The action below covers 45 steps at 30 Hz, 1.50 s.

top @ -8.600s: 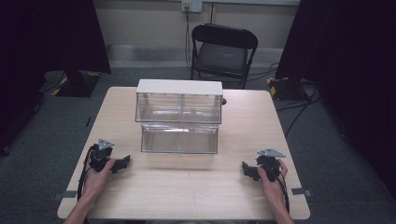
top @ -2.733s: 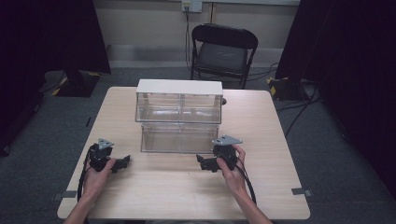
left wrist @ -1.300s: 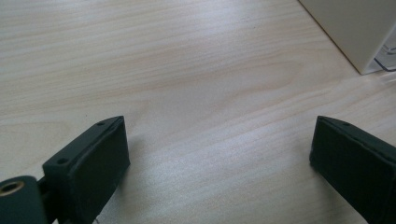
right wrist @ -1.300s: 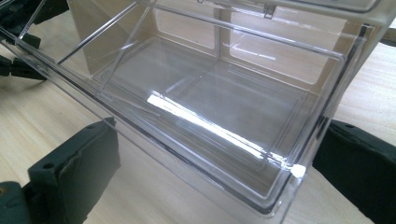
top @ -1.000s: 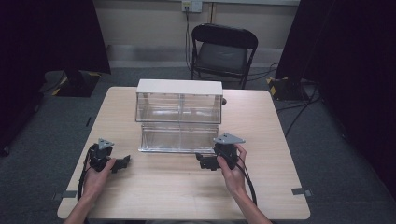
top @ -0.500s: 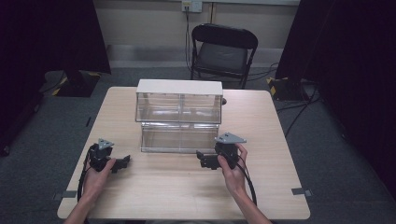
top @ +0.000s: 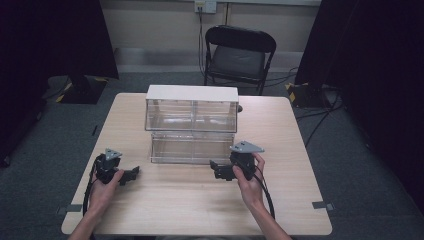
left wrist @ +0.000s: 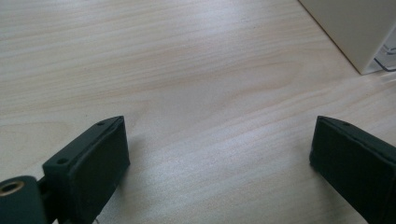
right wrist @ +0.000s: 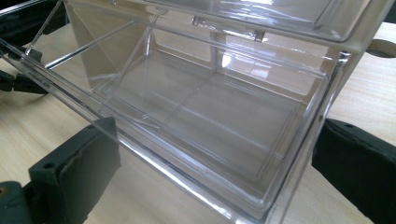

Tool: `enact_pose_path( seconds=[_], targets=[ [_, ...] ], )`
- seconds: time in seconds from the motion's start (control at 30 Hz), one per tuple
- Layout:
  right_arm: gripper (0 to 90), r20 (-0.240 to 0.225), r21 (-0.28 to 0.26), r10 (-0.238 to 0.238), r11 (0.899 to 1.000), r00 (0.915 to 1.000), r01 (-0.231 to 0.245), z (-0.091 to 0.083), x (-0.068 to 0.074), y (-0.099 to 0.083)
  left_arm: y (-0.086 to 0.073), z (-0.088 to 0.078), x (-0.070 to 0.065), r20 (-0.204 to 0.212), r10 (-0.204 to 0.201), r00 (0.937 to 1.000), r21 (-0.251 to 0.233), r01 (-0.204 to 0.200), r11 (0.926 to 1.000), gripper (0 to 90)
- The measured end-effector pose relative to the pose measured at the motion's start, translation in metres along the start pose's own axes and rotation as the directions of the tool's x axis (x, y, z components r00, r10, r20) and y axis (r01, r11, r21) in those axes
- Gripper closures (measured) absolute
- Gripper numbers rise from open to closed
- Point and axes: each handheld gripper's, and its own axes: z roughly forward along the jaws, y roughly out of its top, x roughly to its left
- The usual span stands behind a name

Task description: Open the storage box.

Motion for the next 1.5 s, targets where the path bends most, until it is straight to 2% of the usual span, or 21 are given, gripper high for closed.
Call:
enact_pose_path(
  seconds=[0.4, 0.47, 0.53, 0.6, 0.67, 1.1, 1.5],
  targets=[
    [0.5, -0.012, -0.015, 0.003, 1.000, 0.9999, -0.003, -0.003, -0.001, 0.007, 0.000, 0.000, 0.000, 0.000, 0.000, 1.0000, 0.000, 0.000, 1.0000, 4.2],
    [3.1, 0.008, -0.018, 0.009, 1.000, 0.9999, -0.009, -0.004, 0.000, 0.008, 0.000, 0.000, 0.000, 0.000, 0.000, 1.0000, 0.000, 0.000, 1.0000, 4.1],
    [10.2, 0.017, -0.017, 0.009, 1.000, 0.9998, -0.009, -0.003, 0.000, 0.008, 0.000, 0.000, 0.000, 0.000, 0.001, 1.0000, 0.000, -0.001, 1.0000, 4.2],
    [12.1, 0.030, -0.017, 0.006, 1.000, 0.9995, -0.005, -0.003, -0.001, 0.008, 0.000, 0.000, 0.000, 0.000, 0.001, 1.0000, 0.000, -0.001, 1.0000, 4.2],
    [13.1, 0.022, -0.019, 0.005, 1.000, 0.9997, -0.004, -0.003, -0.001, 0.009, 0.000, 0.000, 0.000, -0.002, 0.004, 1.0000, 0.000, -0.004, 1.0000, 4.2],
    [13.1, 0.012, -0.014, 0.014, 1.000, 0.9998, -0.014, -0.001, -0.003, 0.014, 0.000, 0.000, 0.000, -0.001, 0.001, 1.0000, 0.001, -0.001, 1.0000, 4.2],
    [13.3, 0.045, -0.003, 0.026, 1.000, 0.9986, -0.026, 0.000, -0.004, 0.016, 0.000, 0.000, 0.000, 0.000, 0.000, 1.0000, 0.000, 0.000, 1.0000, 4.2]
  ],
)
